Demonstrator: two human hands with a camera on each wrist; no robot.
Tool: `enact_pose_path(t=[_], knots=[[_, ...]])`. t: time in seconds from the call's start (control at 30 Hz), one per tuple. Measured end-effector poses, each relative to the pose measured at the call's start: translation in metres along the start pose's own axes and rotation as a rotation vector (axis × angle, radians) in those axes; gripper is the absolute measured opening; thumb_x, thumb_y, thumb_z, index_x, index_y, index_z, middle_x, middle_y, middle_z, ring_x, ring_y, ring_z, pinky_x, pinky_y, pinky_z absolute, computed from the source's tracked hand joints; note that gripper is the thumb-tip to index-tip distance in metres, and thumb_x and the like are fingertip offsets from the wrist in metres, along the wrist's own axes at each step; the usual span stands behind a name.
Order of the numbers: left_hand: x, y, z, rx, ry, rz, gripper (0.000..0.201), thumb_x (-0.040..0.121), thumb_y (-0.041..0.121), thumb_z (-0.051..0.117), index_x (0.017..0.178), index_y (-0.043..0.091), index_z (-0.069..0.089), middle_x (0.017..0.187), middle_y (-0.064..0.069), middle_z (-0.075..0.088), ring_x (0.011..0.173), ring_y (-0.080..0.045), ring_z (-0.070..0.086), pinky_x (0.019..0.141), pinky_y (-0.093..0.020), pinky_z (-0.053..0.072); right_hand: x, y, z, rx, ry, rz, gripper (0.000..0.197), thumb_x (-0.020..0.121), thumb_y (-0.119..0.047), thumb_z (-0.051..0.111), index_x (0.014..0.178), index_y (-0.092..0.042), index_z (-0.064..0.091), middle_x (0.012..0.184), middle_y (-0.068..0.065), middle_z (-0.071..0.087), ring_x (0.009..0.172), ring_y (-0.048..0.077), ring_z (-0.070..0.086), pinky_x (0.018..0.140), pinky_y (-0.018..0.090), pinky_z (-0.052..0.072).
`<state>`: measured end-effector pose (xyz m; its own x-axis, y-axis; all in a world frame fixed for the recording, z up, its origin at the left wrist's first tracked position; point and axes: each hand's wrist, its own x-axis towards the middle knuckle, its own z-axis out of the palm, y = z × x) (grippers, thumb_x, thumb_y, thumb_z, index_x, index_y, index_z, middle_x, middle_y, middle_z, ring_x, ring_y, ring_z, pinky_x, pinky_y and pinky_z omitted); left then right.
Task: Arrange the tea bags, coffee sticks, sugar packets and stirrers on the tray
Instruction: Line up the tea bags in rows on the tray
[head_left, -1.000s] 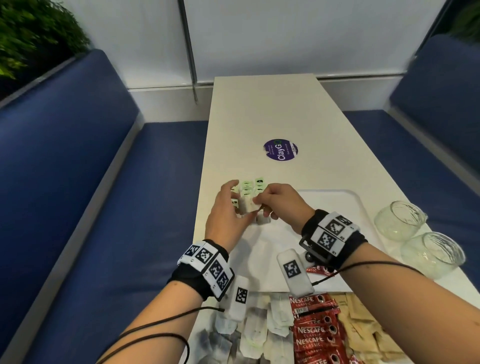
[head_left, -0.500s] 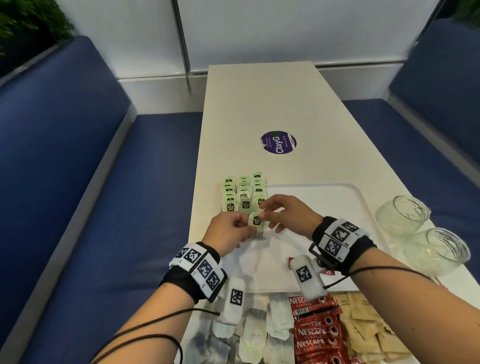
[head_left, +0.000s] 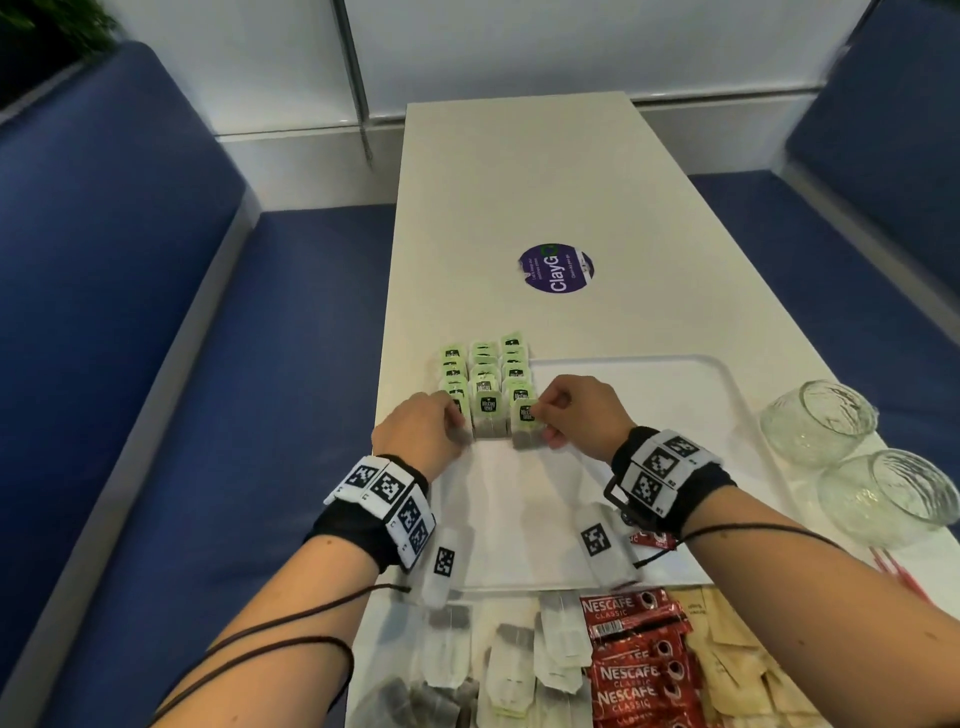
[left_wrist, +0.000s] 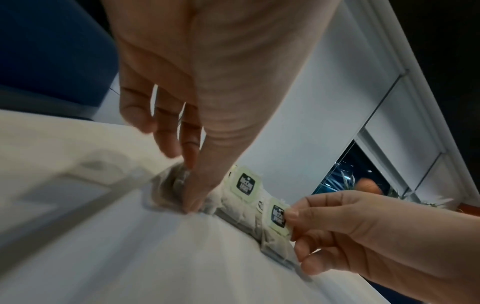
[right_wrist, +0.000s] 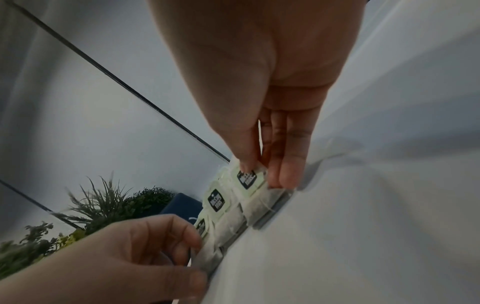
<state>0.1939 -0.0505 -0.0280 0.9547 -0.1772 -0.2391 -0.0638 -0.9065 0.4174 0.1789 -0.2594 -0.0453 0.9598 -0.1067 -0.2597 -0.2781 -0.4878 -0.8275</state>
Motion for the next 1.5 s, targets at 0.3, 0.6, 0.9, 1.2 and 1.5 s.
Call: enact_pose_path(t=[0.3, 0.6, 0.9, 1.2, 1.5], knots=[[0.01, 0.017, 0.009, 0.103, -0.059, 0.146, 0.052, 0.087, 0.018, 0.062, 0.133, 0.04, 0.051, 0.118, 0.001, 0.058, 0.107, -0.023, 0.059, 0.085, -0.035, 0.05, 0.009, 0.009, 0.012, -0.039, 0.071, 0.025, 0.027, 0.08, -0.014, 0.076, 0.095, -0.009, 0.053, 0.076, 0.013, 0.071, 0.046, 0.011, 0.063, 0.046, 0.017, 0.046], [-0.02, 0.017, -0.011, 0.045, -0.071, 0.145, 0.049, 0.084, 0.029, 0.071, 0.13, 0.034, 0.054, 0.111, 0.005, 0.06, 0.1, -0.018, 0.06, 0.075, -0.03, 0.047, -0.016, -0.003, 0.0, -0.11, 0.1, -0.036, 0.036, 0.076, -0.028, 0.079, 0.101, -0.019, 0.055, 0.09, 0.0, 0.063, 0.075, 0.022, 0.063, 0.073, 0.038, 0.055], [-0.13, -0.018, -0.014, 0.205, -0.185, 0.086, 0.018, 0.082, 0.039, 0.073, 0.096, 0.029, 0.067, 0.093, 0.013, 0.064, 0.092, -0.012, 0.061, 0.073, -0.028, 0.045, -0.116, -0.003, 0.009, -0.145, -0.15, -0.182, 0.014, 0.081, -0.023, 0.076, 0.091, -0.019, 0.068, 0.084, -0.001, 0.068, 0.067, 0.011, 0.061, 0.065, 0.026, 0.049], [-0.163, -0.032, 0.028, 0.132, -0.192, 0.061, 0.028, 0.081, 0.033, 0.074, 0.107, 0.032, 0.062, 0.099, 0.013, 0.06, 0.1, -0.013, 0.06, 0.079, -0.029, 0.047, -0.159, 0.005, 0.022, -0.198, -0.19, -0.218, 0.012, 0.082, -0.025, 0.074, 0.092, -0.022, 0.068, 0.088, -0.003, 0.066, 0.067, 0.004, 0.057, 0.063, 0.021, 0.044], [-0.169, -0.008, 0.018, -0.347, -0.065, 0.106, 0.017, 0.081, 0.032, 0.076, 0.085, 0.022, 0.062, 0.086, 0.001, 0.068, 0.078, -0.014, 0.063, 0.07, -0.028, 0.05, -0.182, 0.002, 0.027, -0.197, -0.304, -0.219, 0.03, 0.076, -0.04, 0.079, 0.098, -0.023, 0.066, 0.087, -0.007, 0.068, 0.074, 0.007, 0.063, 0.069, 0.023, 0.049]])
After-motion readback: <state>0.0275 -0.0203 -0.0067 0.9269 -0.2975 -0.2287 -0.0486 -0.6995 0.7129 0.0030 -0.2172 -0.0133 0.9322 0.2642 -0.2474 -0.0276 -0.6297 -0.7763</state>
